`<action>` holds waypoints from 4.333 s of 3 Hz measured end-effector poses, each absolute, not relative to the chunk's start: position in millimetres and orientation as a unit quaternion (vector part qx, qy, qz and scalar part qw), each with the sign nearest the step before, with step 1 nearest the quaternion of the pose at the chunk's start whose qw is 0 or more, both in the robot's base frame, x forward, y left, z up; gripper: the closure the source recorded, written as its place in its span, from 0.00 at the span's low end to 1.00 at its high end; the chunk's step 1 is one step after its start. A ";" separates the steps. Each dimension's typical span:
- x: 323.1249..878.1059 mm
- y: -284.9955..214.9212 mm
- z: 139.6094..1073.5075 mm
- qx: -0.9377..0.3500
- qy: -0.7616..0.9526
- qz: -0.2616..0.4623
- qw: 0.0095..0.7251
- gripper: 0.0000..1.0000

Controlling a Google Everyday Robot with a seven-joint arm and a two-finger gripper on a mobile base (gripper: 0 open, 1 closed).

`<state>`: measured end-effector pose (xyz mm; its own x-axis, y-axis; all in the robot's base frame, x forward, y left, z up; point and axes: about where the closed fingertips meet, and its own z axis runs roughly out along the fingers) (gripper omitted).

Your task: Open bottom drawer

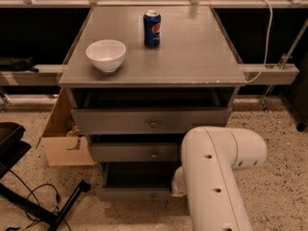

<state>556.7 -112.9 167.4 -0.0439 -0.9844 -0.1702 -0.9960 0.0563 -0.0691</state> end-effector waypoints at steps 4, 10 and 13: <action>532.8 -117.3 172.4 -0.684 0.724 0.055 0.071 1.00; 507.0 -124.6 176.7 -0.683 0.724 0.083 0.047 1.00; 499.0 -127.1 178.6 -0.683 0.724 0.092 0.040 1.00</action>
Offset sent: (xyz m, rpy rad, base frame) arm -0.2660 -0.2150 0.1123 0.0461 0.6422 0.0840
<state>499.0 -127.1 178.6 -0.0648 -0.9810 -0.1831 -0.9955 0.0510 0.0795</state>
